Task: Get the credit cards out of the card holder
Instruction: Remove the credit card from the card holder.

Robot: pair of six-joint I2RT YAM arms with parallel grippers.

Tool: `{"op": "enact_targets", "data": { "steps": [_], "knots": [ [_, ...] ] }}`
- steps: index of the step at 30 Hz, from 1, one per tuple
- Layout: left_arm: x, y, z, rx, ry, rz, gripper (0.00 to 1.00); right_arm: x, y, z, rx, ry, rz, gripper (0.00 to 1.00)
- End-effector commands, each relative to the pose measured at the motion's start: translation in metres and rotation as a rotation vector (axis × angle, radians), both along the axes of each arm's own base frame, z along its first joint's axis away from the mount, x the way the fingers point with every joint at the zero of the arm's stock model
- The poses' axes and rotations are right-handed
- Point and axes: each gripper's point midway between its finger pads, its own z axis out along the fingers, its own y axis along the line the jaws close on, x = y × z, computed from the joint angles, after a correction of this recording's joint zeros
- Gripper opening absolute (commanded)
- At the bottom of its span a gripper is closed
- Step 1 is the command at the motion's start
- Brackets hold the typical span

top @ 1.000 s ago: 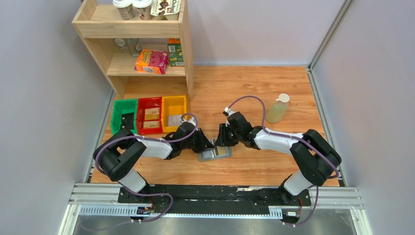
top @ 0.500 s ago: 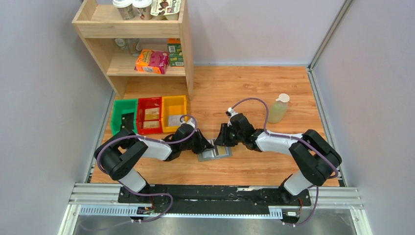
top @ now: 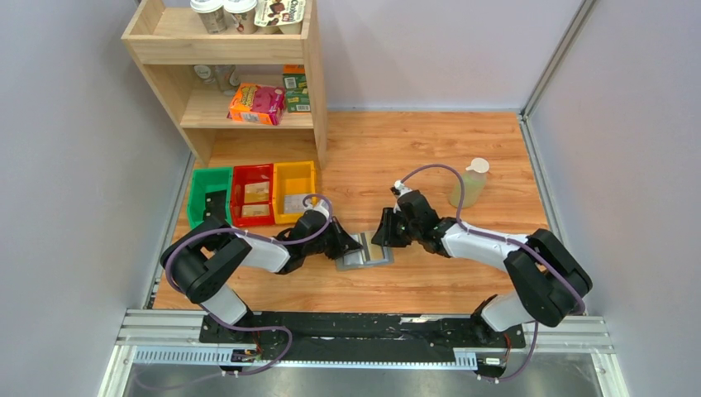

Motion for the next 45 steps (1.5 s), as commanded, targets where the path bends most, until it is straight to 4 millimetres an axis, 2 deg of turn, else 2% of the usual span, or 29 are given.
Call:
{"op": "enact_targets", "data": {
  "steps": [1, 7, 16, 24, 31, 33, 37, 40, 45],
  "knots": [
    [0.004, 0.000, 0.010, -0.031, -0.036, 0.017, 0.00, 0.002, -0.006, 0.000, -0.032, -0.026, 0.010, 0.32],
    [0.000, 0.005, 0.004, -0.013, -0.021, 0.023, 0.00, -0.001, -0.007, -0.016, -0.048, 0.005, 0.017, 0.24],
    [-0.004, 0.011, -0.001, 0.001, -0.011, 0.032, 0.00, -0.008, -0.016, -0.039, -0.107, 0.055, 0.015, 0.00],
    [-0.009, 0.021, -0.005, 0.008, -0.003, 0.059, 0.00, -0.013, -0.022, -0.053, -0.137, 0.090, 0.012, 0.00],
    [-0.008, 0.022, -0.003, -0.003, -0.012, 0.068, 0.00, -0.014, -0.020, -0.053, -0.130, 0.094, 0.018, 0.00],
    [-0.007, 0.021, -0.001, -0.013, -0.013, 0.069, 0.14, -0.014, -0.020, -0.052, -0.127, 0.095, 0.019, 0.00],
    [-0.006, 0.021, -0.003, -0.019, -0.009, 0.078, 0.29, -0.014, -0.019, -0.050, -0.119, 0.091, 0.020, 0.00],
    [-0.005, 0.019, -0.002, -0.036, -0.011, 0.081, 0.32, -0.014, -0.019, -0.050, -0.118, 0.095, 0.021, 0.00],
    [-0.004, 0.017, -0.008, -0.041, 0.006, 0.089, 0.32, -0.015, -0.018, -0.049, -0.112, 0.094, 0.023, 0.00]
  ]
}}
